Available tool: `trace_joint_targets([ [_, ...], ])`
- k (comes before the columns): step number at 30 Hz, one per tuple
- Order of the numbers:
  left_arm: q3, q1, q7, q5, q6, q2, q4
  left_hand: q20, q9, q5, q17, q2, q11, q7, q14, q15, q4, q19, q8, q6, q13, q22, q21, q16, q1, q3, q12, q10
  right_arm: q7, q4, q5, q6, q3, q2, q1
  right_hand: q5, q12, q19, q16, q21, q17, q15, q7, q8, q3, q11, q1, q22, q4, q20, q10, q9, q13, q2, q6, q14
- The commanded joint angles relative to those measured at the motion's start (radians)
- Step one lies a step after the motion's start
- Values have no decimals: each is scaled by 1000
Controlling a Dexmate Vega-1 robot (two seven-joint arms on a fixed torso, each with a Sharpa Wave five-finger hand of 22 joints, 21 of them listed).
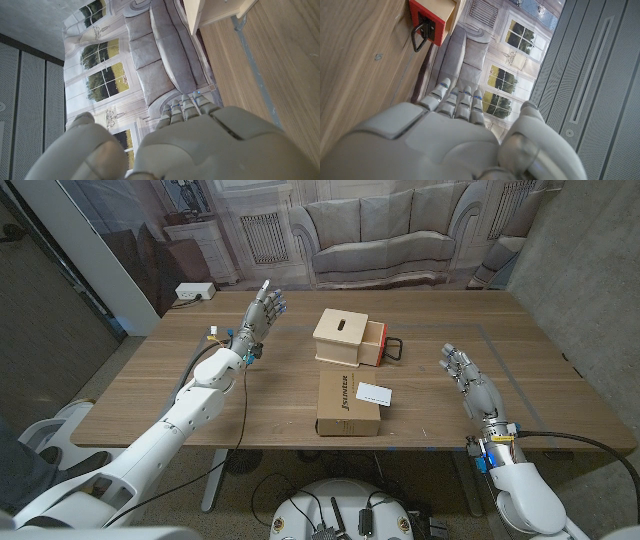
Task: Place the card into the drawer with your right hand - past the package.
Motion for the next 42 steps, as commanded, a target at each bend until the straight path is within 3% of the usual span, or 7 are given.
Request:
trace_joint_targets([
  [1, 8, -7, 1, 7, 3, -3, 4, -32, 6, -3, 3, 5, -6, 0, -3, -3, -2, -1, 0, 2, 3, 3, -3, 2, 8, -4, 4, 2, -46, 4, -103, 23, 20, 54, -19, -6, 8, 29, 7, 7, 3, -10, -2, 10, 5, -4, 17, 3, -14, -17, 22, 4, 2, 2, 21, 28],
  [3, 9, -9, 1, 7, 8, -1, 4, -33, 6, -3, 3, 5, -6, 1, -3, -3, -2, -1, 0, 2, 3, 3, -3, 2, 8, -4, 4, 3, -50, 9, -112, 25, 19, 62, -16, -6, 11, 57, 10, 14, 4, -17, -5, 10, 7, -6, 24, 3, -21, -23, 33, 5, 2, 2, 28, 45],
  [8, 9, -11, 2, 9, 10, 1, 6, -32, 6, -3, 3, 6, -6, 0, -4, -3, -2, -1, 0, 2, 3, 3, -3, 2, 9, -5, 4, 2, -51, 27, -118, 45, 14, 78, -5, -9, 17, 133, 13, 33, 5, -26, -9, 10, 10, -12, 37, 2, -33, -9, 62, 6, 3, 2, 44, 85],
  [12, 7, -13, 3, 9, 13, 3, 8, -33, 6, -3, 3, 6, -5, 0, -3, -3, -2, -1, 0, 2, 3, 3, -3, 2, 9, -6, 4, 1, -68, 32, -153, 48, 18, 94, -1, -10, 20, 164, 15, 38, 5, -33, -16, 13, 11, -19, 44, 1, -39, 2, 78, 6, 3, 1, 59, 107],
  [20, 6, -15, 3, 11, 15, 8, 5, -33, 6, -4, 3, 7, -8, 0, -4, -3, -2, -1, 0, 2, 3, 3, -3, 2, 10, -7, 3, 2, -109, 28, -231, 40, 31, 123, -6, -9, 25, 163, 15, 26, 3, -40, -29, 19, 17, -27, 74, 0, -63, -16, 102, 7, 3, -9, 88, 137],
  [29, 5, -15, 3, 14, 10, 11, -1, -33, 6, -4, 3, 7, -8, 0, -4, -3, -2, -2, 1, 4, 3, 3, -3, 2, 11, -8, 4, 3, -173, 21, -351, 29, 49, 157, -20, -8, 21, 136, 0, 8, 4, -39, -28, 16, 19, -20, 84, 0, -70, -35, 100, 7, 4, -11, 94, 114],
  [42, 5, -9, 13, 17, 14, 11, -12, -34, 6, -4, 3, 8, -9, -2, -3, -5, -3, -1, 1, 7, 3, 3, -4, 2, 12, -10, 4, 5, -228, 25, -430, 26, 67, 181, -38, -4, 29, 148, 3, 5, 6, -56, -42, 21, 28, -37, 103, 1, -80, -43, 131, 8, 4, -4, 120, 136],
])
